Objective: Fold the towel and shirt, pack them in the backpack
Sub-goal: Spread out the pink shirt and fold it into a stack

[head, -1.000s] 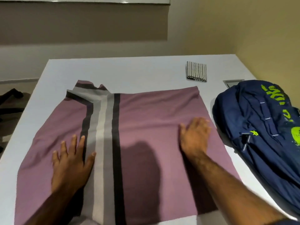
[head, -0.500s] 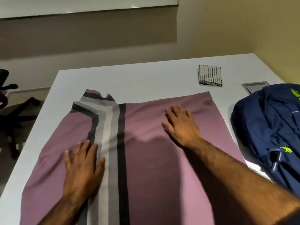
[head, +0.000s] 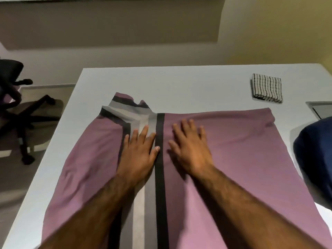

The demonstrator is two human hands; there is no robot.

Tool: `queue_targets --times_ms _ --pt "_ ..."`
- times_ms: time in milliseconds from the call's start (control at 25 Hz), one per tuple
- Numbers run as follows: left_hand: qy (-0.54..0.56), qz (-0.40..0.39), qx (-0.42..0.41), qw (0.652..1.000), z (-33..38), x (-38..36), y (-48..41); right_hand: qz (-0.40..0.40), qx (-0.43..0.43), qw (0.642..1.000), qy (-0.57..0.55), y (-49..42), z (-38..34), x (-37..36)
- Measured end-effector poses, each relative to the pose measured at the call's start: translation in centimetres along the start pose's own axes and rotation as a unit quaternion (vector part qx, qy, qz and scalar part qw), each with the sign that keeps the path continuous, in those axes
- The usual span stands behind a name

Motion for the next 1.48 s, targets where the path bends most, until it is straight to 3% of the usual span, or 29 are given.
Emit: queue_targets --times_ms 40,120,240,360,400,440,520,600,640,720,760,840,960,1040,1120,1200,1280,1400,1480 --pt "-0.013 -0.015 0.016 1.000 -1.3 -0.4 0.3 -0.030 0.070 0.997 -0.006 0.7 -2.4 -0.2" --pt "-0.014 0.007 0.081 0.997 -6.7 1.4 -0.4 -0.048 0.084 0.995 0.025 0.3 -1.0 -1.1" --pt "-0.006 0.017 0.101 0.995 -12.0 3.0 -1.4 -0.040 -0.075 0.994 0.062 -2.5 10.4 -2.2" --pt "-0.003 0.020 0.114 0.993 -12.7 1.9 -2.2 -0.054 -0.300 0.951 0.045 -4.5 21.8 0.8" --pt "0.001 0.012 0.121 0.993 -13.1 1.6 -2.3 -0.031 -0.332 0.941 0.052 -4.6 22.6 1.7" --pt "0.006 0.005 0.119 0.993 -14.0 1.2 -2.6 0.004 -0.317 0.947 0.055 -4.5 21.4 2.4" --pt "0.027 -0.014 0.135 0.990 -15.8 0.4 -3.0 0.053 -0.185 0.981 0.035 -2.8 16.8 2.0" --pt "0.050 -0.012 0.133 0.990 -17.1 -0.8 -3.8 0.034 -0.108 0.992 0.049 -0.2 15.4 0.1" --pt "0.053 -0.009 0.124 0.991 -17.6 -1.4 -4.2 0.003 -0.148 0.988 0.045 0.0 16.9 -0.2" --pt "0.061 -0.015 0.135 0.989 -19.7 -2.6 -5.3 -0.021 -0.367 0.930 0.003 -0.4 21.0 0.1" --pt "0.078 -0.017 0.141 0.987 -19.7 -2.5 -5.5 -0.024 -0.402 0.915 -0.012 -0.5 21.0 0.5" --pt "0.086 -0.027 0.137 0.986 -19.7 -2.4 -5.3 0.001 -0.284 0.959 -0.014 -0.1 15.5 1.0" --pt "0.040 0.015 0.110 0.993 -15.4 -0.2 -4.1 -0.072 -0.070 0.995 -0.023 3.8 6.6 -0.9" --pt "0.011 0.018 0.125 0.992 -11.5 2.3 -1.3 -0.074 -0.098 0.992 0.035 5.3 9.3 -2.0" --pt "0.003 0.015 0.122 0.992 -8.4 3.3 3.2 -0.075 -0.219 0.971 0.061 5.9 13.7 -1.7" --pt "0.071 0.031 0.166 0.983 -5.0 2.8 8.8 -0.045 -0.285 0.957 0.034 7.0 13.9 -0.7" --pt "0.104 0.006 0.127 0.986 -0.3 0.1 12.2 -0.004 -0.214 0.977 -0.021 8.2 6.9 0.3" --pt "0.033 -0.069 -0.040 0.996 5.2 -5.3 14.5 -0.012 -0.011 0.999 -0.037 14.7 -5.4 -0.5" --pt "-0.005 -0.062 -0.032 0.998 3.8 -4.9 14.7 -0.023 -0.002 1.000 0.002 17.0 -4.1 -1.9"
Point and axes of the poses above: each hand's wrist, its own y-axis away from the middle knuckle, its own x-axis out of the back of the hand, z = x × y, the point moved 2 cm from there along -y, towards the middle knuckle, and after that the axes turned 14 degrees about y, right-handed, at the moved point
